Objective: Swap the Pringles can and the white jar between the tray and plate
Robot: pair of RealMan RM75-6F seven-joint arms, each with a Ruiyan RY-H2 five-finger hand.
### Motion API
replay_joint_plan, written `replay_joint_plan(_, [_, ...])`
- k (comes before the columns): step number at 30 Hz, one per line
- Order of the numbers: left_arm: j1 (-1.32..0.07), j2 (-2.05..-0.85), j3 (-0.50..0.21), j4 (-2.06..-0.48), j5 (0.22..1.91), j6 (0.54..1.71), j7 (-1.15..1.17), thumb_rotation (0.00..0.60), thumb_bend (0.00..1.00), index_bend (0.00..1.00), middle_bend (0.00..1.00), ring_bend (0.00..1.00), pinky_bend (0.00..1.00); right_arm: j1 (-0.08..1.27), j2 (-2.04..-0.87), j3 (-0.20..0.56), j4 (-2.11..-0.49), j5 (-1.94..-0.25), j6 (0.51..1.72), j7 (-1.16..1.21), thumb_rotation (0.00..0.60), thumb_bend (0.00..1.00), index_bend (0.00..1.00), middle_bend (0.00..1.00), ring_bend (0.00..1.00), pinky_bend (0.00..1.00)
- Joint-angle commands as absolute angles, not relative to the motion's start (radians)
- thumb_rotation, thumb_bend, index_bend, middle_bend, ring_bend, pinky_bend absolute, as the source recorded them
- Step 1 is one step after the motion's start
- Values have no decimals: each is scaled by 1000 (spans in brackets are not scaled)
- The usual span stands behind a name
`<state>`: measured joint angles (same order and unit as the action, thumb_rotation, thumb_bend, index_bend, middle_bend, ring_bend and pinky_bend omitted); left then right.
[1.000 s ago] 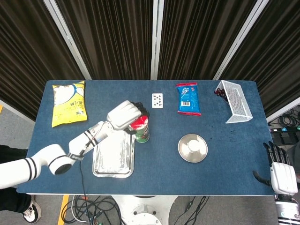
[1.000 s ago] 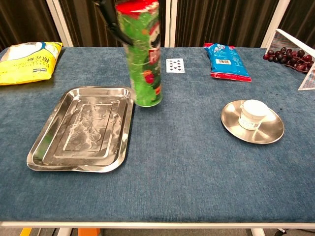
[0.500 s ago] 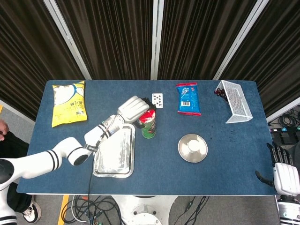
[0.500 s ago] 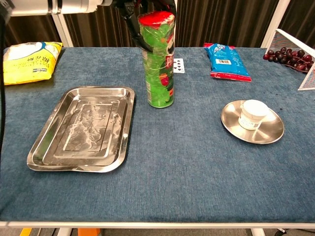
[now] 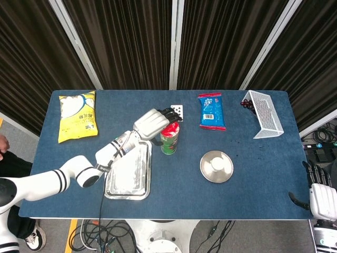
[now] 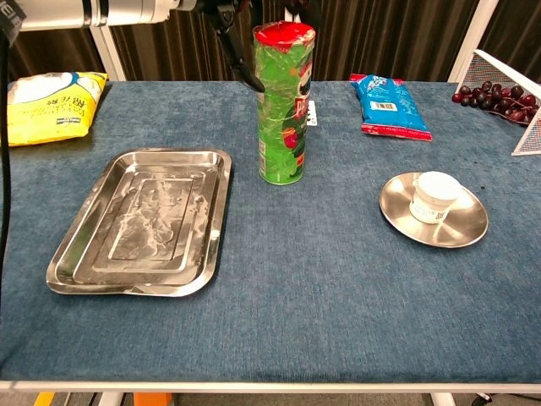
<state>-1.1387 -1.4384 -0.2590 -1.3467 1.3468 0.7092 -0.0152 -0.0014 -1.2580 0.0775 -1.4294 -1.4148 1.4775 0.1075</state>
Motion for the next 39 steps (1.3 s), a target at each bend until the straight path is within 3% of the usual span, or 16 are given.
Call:
replay_joint_plan(1, [-1133, -1413, -257, -1375, 1343, 717, -3, 600, 64, 147, 139, 94, 391, 0, -1259, 75, -1428, -1416, 1473, 107, 600, 138, 0, 0, 0, 0])
replay_joint_plan(7, [-1056, -1305, -235, -1488, 1300, 788, 74, 600, 64, 142, 135, 92, 389, 6, -1259, 68, -1430, -1430, 1464, 97, 600, 138, 0, 0, 0, 0])
replay_joint_plan(15, [-767, -1175, -144, -1691, 1258, 1168, 267, 600, 59, 149, 136, 92, 337, 55, -1228, 71, -1517, -1498, 1455, 10, 600, 139, 0, 0, 0, 0])
replay_joint_plan(23, [-509, -1143, -6, -1773, 1312, 1413, 290, 600, 58, 154, 142, 92, 310, 174, -1206, 101, -1643, -1537, 1344, -142, 600, 140, 0, 2, 0, 0])
replay_joint_plan(29, [-383, -1180, 42, -1727, 1348, 1507, 233, 600, 59, 154, 143, 92, 298, 279, -1214, 122, -1690, -1488, 1187, -232, 600, 142, 0, 54, 0, 40])
replay_joint_plan(39, [-278, -1237, 55, -1647, 1396, 1561, 163, 600, 58, 158, 145, 92, 282, 421, -1310, 147, -1671, -1352, 1002, -394, 600, 147, 0, 163, 40, 172])
